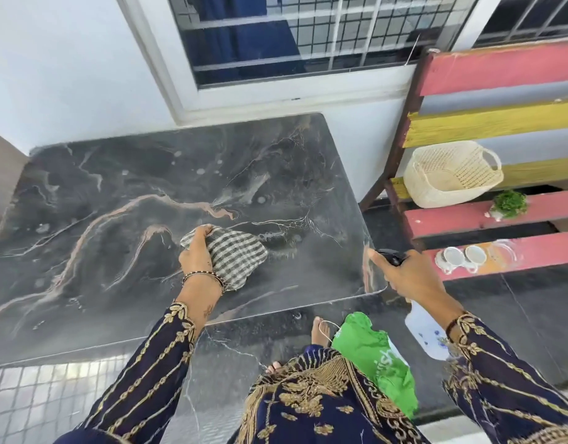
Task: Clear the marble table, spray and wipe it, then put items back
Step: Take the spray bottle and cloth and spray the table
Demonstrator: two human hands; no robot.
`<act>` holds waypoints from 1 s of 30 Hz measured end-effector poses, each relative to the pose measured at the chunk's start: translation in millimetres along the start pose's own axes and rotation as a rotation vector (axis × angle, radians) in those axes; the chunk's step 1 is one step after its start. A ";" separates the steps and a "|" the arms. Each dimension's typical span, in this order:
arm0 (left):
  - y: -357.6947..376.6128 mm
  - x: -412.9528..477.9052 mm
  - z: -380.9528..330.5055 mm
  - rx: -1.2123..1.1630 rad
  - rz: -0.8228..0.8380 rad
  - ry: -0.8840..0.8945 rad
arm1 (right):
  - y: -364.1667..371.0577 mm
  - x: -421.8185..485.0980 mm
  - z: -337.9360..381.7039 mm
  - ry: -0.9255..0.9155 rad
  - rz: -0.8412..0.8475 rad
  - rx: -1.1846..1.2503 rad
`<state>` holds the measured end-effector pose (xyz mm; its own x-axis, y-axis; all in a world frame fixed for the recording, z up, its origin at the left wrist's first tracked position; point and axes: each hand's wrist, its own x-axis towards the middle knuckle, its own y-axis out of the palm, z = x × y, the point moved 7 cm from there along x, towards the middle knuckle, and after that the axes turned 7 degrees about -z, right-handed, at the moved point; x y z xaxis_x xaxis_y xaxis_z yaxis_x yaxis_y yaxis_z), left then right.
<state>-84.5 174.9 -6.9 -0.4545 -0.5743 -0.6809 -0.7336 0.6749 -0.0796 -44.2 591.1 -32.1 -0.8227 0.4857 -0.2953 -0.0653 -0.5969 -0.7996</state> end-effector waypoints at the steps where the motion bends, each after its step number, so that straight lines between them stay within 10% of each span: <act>1: 3.6 -2.6 1.4 -0.001 0.008 -0.004 | -0.5 -3.0 -3.4 -0.005 0.001 -0.004; 16: 126.1 -53.8 31.1 0.100 0.165 -0.028 | -15.6 49.8 -2.4 0.046 -0.009 0.447; 30: 402.7 -132.0 148.3 0.239 0.231 -0.021 | -111.8 270.0 -103.0 -0.153 -0.141 0.571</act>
<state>-245.0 591.2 -57.1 -0.5825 -0.3853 -0.7157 -0.4720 0.8772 -0.0880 -200.9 854.7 -76.2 -0.8531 0.5132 -0.0943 -0.4376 -0.8021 -0.4064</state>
